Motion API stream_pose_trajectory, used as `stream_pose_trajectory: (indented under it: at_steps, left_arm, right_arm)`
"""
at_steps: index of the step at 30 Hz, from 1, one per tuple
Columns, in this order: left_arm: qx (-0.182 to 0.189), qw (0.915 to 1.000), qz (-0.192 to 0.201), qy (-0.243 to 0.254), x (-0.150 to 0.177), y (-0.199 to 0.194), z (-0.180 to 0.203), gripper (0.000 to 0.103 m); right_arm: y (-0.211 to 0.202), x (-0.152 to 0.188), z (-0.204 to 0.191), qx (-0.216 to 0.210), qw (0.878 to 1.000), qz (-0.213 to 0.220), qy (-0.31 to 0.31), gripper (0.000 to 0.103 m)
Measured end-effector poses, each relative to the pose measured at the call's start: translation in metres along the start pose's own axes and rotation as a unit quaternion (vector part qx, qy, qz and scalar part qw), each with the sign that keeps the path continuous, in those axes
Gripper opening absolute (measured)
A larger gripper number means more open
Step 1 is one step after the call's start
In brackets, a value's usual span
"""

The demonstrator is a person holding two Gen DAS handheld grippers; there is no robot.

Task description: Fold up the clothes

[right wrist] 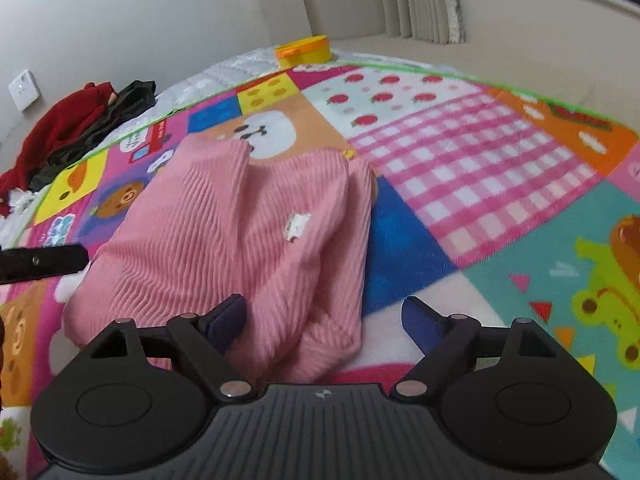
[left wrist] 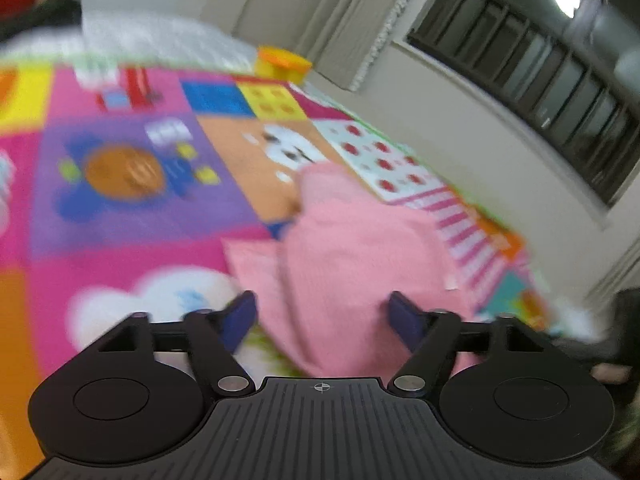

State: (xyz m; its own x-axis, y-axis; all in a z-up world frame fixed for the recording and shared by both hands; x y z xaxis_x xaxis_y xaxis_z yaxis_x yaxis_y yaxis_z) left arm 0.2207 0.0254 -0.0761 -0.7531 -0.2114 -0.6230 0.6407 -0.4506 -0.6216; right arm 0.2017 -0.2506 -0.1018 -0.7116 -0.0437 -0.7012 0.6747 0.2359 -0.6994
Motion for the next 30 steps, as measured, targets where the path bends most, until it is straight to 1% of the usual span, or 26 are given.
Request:
stream_pose_trajectory:
  at_steps: [1, 2, 3, 4, 6, 7, 8, 9, 10, 12, 13, 16, 18, 20, 22, 23, 25, 26, 27, 28, 29, 30]
  left_arm:
    - [0.005, 0.9999, -0.015, -0.003, 0.0, 0.0, -0.002, 0.088]
    - [0.021, 0.9989, -0.037, -0.021, 0.003, 0.003, -0.005, 0.088]
    - [0.039, 0.9965, -0.062, -0.042, 0.007, 0.007, -0.007, 0.089]
    - [0.048, 0.9943, -0.076, -0.058, 0.011, 0.013, -0.009, 0.089]
    - [0.06, 0.9894, -0.099, -0.089, 0.021, 0.025, -0.011, 0.088]
    - [0.062, 0.9894, -0.093, -0.093, 0.021, 0.027, -0.011, 0.083]
    - [0.063, 0.9903, -0.082, -0.093, 0.019, 0.028, -0.01, 0.076]
    - [0.065, 0.9914, -0.068, -0.091, 0.015, 0.03, -0.01, 0.066]
    - [0.068, 0.9925, -0.053, -0.087, 0.01, 0.033, -0.009, 0.063]
    - [0.041, 0.9969, -0.013, -0.065, -0.004, 0.045, -0.01, 0.062]
    - [0.027, 0.9979, -0.001, -0.059, -0.011, 0.051, -0.012, 0.062]
    - [-0.004, 0.9993, 0.024, -0.027, -0.038, 0.068, -0.018, 0.062]
    - [-0.021, 0.9991, 0.036, 0.006, -0.047, 0.074, -0.015, 0.063]
    - [-0.038, 0.9973, 0.049, 0.04, -0.054, 0.079, -0.01, 0.066]
    - [-0.054, 0.994, 0.061, 0.073, -0.061, 0.085, -0.006, 0.068]
    - [-0.057, 0.993, 0.064, 0.082, -0.057, 0.082, -0.003, 0.068]
    - [-0.053, 0.9941, 0.065, 0.07, -0.046, 0.077, -0.005, 0.07]
    - [-0.049, 0.9952, 0.066, 0.054, -0.041, 0.075, -0.009, 0.071]
    - [-0.047, 0.9957, 0.072, 0.035, -0.035, 0.07, -0.014, 0.076]
    - [-0.044, 0.9958, 0.079, 0.016, -0.029, 0.065, -0.018, 0.082]
    - [-0.046, 0.9951, 0.087, 0.004, -0.023, 0.059, -0.021, 0.084]
    - [-0.054, 0.9938, 0.097, 0.001, -0.015, 0.05, -0.021, 0.087]
  right_arm:
    - [0.001, 0.002, 0.0, -0.002, 1.0, -0.001, -0.005, 0.085]
    - [0.002, 0.004, -0.002, -0.001, 1.0, -0.001, -0.015, 0.084]
    - [0.003, 0.004, -0.004, 0.0, 1.0, 0.002, -0.022, 0.08]
    - [0.004, 0.004, -0.007, -0.006, 1.0, 0.006, -0.021, 0.076]
    - [0.008, 0.002, -0.013, -0.017, 1.0, 0.015, -0.02, 0.058]
    - [0.011, 0.0, -0.017, -0.021, 0.999, 0.019, -0.023, 0.057]
    - [0.016, -0.004, -0.022, -0.022, 0.999, 0.021, -0.032, 0.052]
    - [0.022, -0.009, -0.026, -0.023, 0.999, 0.024, -0.041, 0.045]
    - [0.031, -0.018, -0.03, -0.022, 0.998, 0.028, -0.048, 0.044]
    - [0.05, -0.037, -0.038, -0.022, 0.997, 0.035, -0.063, 0.043]
    - [0.059, -0.046, -0.041, -0.021, 0.997, 0.038, -0.071, 0.043]
    - [0.086, -0.075, -0.042, -0.015, 0.993, 0.056, -0.105, 0.044]
    - [0.1, -0.087, -0.037, -0.018, 0.992, 0.06, -0.106, 0.045]
    - [0.104, -0.09, -0.033, -0.021, 0.993, 0.063, -0.101, 0.045]
    - [0.1, -0.082, -0.03, -0.021, 0.993, 0.068, -0.095, 0.045]
    - [0.097, -0.077, -0.028, -0.021, 0.994, 0.07, -0.086, 0.046]
    - [0.089, -0.067, -0.023, -0.022, 0.995, 0.074, -0.067, 0.052]
    - [0.084, -0.063, -0.02, -0.023, 0.995, 0.078, -0.054, 0.062]
    - [0.079, -0.058, -0.018, -0.023, 0.995, 0.082, -0.041, 0.073]
    - [0.072, -0.052, -0.015, -0.023, 0.996, 0.086, -0.029, 0.079]
    - [0.064, -0.044, -0.013, -0.022, 0.996, 0.087, -0.022, 0.09]
    - [0.056, -0.036, -0.011, -0.021, 0.996, 0.089, -0.015, 0.095]
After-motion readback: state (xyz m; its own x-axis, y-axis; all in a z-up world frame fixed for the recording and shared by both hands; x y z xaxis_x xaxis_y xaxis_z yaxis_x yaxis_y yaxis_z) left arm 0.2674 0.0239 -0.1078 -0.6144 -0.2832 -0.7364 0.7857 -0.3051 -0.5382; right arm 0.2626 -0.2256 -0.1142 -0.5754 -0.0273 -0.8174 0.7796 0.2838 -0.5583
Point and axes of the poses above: each gripper's, at about its wrist camera, not at the fingertips, and y roughly the way its jaws point, z to its right, x to its underside, the point moved 3 cm from there along y, roughly the way its jaws point, and after that the axes turned 8 degrees about -y, right-handed, at the moved point
